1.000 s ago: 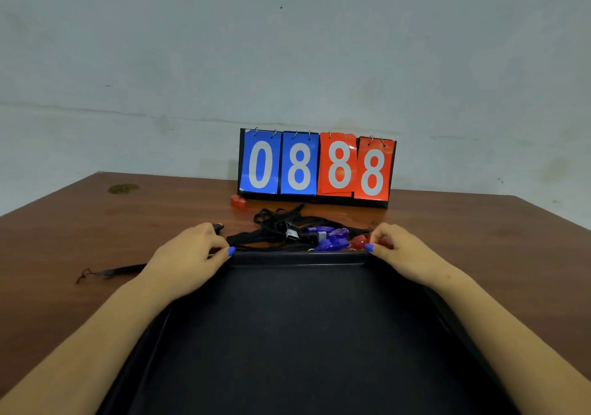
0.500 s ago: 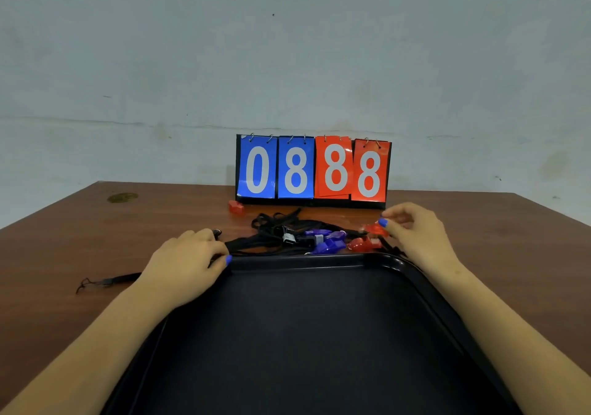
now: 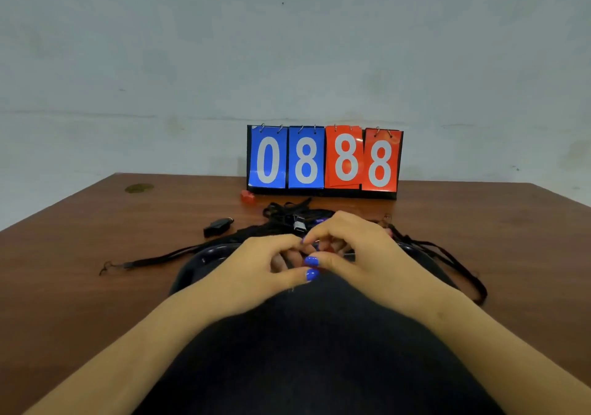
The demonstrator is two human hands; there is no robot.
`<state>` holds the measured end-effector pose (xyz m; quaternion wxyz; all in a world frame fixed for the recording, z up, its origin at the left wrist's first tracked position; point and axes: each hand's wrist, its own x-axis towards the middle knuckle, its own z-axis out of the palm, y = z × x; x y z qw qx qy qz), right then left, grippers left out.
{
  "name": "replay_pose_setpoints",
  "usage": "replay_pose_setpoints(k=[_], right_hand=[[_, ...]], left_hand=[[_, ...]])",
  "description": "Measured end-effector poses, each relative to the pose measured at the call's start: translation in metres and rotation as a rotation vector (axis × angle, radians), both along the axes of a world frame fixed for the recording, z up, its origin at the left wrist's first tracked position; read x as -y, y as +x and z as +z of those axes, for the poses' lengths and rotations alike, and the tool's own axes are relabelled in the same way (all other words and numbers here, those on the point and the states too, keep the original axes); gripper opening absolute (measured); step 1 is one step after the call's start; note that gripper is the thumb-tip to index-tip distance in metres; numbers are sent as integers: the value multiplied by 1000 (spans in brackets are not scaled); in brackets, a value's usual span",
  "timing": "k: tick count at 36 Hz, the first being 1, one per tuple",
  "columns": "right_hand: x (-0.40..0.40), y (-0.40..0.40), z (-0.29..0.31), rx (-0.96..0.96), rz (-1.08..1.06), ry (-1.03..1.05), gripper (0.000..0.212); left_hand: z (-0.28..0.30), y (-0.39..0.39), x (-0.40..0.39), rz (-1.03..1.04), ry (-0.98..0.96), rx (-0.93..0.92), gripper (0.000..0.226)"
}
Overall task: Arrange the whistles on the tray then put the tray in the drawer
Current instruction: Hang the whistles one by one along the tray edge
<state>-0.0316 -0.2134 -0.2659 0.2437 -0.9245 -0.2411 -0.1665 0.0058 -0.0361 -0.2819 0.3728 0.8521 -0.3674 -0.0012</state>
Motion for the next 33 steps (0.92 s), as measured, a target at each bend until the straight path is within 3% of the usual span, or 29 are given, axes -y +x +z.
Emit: replay_pose_setpoints(k=[4,9,15,25,33], right_hand=[[-2,-1,1,-42,1,-24,22],[0,-1,-1,-111,-18,-148,29],[7,4,-5,-183,-65,-410,36],[10,7,-8,-274,-73,-440,32],[10,10,-10,-290,-59,-432,31]], left_hand=[[1,3,-2,-12,24,-71,21],[11,11,-22,85,120,-146,46],[13,24,-50,297,331,-62,14],[14,35,-71,539,377,-42,21],[2,40,-74,499,442,-97,24]])
